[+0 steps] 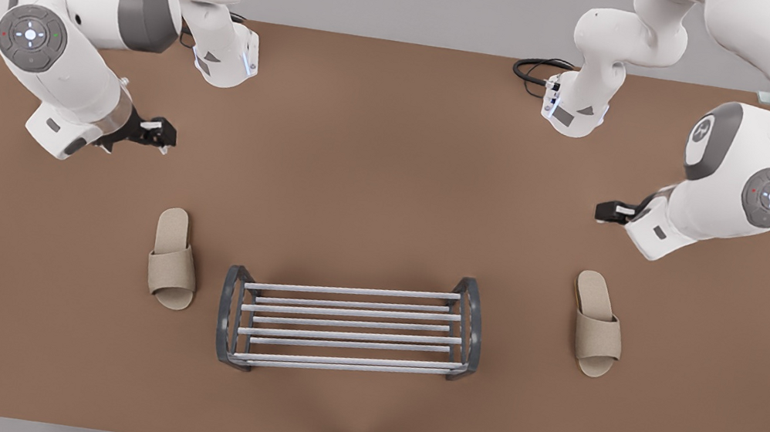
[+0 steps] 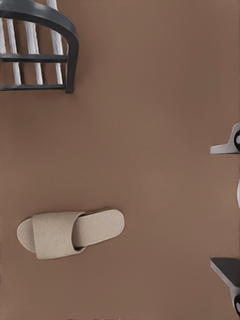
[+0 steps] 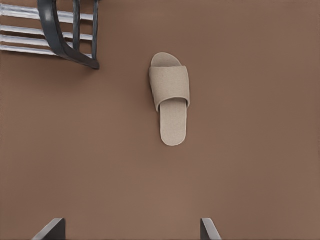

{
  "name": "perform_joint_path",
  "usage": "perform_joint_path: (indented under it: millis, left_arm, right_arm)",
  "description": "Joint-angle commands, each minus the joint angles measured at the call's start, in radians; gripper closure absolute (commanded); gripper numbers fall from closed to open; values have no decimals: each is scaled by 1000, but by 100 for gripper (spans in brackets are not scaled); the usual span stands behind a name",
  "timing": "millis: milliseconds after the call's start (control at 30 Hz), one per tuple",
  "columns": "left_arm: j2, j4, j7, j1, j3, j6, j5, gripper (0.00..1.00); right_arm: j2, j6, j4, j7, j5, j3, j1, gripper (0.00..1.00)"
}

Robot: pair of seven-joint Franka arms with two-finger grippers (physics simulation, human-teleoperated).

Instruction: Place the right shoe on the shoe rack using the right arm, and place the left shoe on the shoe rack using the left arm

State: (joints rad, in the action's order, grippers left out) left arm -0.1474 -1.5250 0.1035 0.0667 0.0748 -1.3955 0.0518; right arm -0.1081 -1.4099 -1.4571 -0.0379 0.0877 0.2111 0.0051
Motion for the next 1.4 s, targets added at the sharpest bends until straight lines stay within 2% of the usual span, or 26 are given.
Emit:
perform_joint_path:
  millis: [0, 67, 100, 133, 200, 233, 333, 400, 433, 467, 500, 533, 567, 633, 667, 700, 767, 833, 933, 967, 1033, 1367]
  left_arm:
    - [0, 2, -16, -15, 0, -62, 3, 0]
    - [-1, 2, -18, -16, 0, -62, 16, 0]
    - [-1, 2, -18, -22, 0, -62, 16, 0]
    - [-3, 2, -18, -24, 0, -63, 16, 0]
    - [-3, 2, -18, -24, 0, -63, 16, 0]
    - [-3, 2, -18, -24, 0, -63, 16, 0]
    - [-3, 2, -18, -24, 0, -63, 16, 0]
    - [-3, -3, -21, -31, -1, -63, 20, 0]
    - [60, -239, -135, -131, 2, -291, 239, 0]
    - [91, -400, -271, -148, 7, -540, 290, 0]
    - [94, -480, -306, -162, 7, -664, 378, 0]
    - [120, -667, -402, -148, 5, -966, 486, 0]
    - [117, -739, -565, -131, -3, -1077, 715, 0]
    - [117, -873, -1181, -120, -33, -1267, 1291, 0]
    - [111, -888, -1479, -117, -33, -1280, 1555, 0]
    - [114, -923, -1656, -116, -33, -1343, 1727, 0]
    - [100, -951, -2061, -116, -33, -1346, 2305, 0]
    - [94, -949, -2062, -117, -72, -1412, 2467, 0]
    - [63, -942, -2052, -94, -78, -1407, 2918, 0]
    - [52, -919, -1968, -79, -78, -1405, 2982, 0]
    - [22, -894, -1805, -81, -78, -1396, 2982, 0]
    - [-136, -768, -1658, -77, -102, -1324, 2978, 0]
  right_arm:
    - [-4, -86, -2, -14, 0, 1, -4, 0]
    - [-21, -100, -8, -14, 30, -6, -5, 0]
    - [-64, -104, -11, 1, 130, -4, 4, 0]
    - [-102, -167, -40, 0, 132, -7, -11, 0]
    - [-124, -463, -221, 62, 83, -7, -145, 0]
    - [-120, -544, -282, 110, 56, -7, -180, 0]
    - [-104, -739, -437, 118, 17, -7, -198, 0]
    - [-59, -974, -626, 116, -11, -4, -195, 0]
    - [-56, -1064, -680, 116, -11, -2, -194, 0]
    - [-67, -1097, -690, 116, -10, -2, -194, 0]
    - [-79, -1130, -701, 116, -11, -2, -194, 0]
    - [-93, -1175, -718, 116, -11, -2, -194, 0]
    - [-110, -1198, -724, 108, -11, -1, -191, 1]
    - [-140, -1239, -727, 101, -11, 2, -185, 1]
    - [-154, -1275, -740, 99, -11, 2, -183, 1]
    - [-173, -1304, -752, 84, -11, 2, -183, 1]
    - [-199, -1331, -767, 78, -34, 2, -180, 1]
    - [-214, -1336, -781, 78, -52, 2, -174, 1]
    - [-242, -1370, -795, 78, -72, 2, -174, 0]
    - [-255, -1388, -795, 78, -72, 2, -174, 0]
    - [-278, -1411, -795, 79, -72, 2, -174, 0]
    - [-374, -1509, -755, 81, -69, 2, -172, 0]
